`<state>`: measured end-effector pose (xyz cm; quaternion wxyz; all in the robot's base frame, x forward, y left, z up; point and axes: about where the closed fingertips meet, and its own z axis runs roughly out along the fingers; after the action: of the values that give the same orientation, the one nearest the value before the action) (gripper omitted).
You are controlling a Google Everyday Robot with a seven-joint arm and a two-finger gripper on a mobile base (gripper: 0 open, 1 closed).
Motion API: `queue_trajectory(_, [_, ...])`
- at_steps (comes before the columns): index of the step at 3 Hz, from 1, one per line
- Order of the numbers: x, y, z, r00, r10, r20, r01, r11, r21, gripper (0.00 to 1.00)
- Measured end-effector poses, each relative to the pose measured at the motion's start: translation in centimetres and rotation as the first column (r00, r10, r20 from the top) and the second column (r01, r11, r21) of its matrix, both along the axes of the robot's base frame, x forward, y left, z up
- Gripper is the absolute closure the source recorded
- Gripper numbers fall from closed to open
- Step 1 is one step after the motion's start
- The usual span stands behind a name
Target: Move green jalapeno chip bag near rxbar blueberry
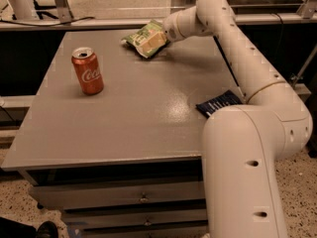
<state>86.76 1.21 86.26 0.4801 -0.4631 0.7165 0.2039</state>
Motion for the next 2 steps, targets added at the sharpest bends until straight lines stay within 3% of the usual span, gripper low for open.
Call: queue_trajectory(2, [1.03,-0.68,-2.38,0.9977,-0.03,-0.06,0.029,0.999,-0.014,0.41])
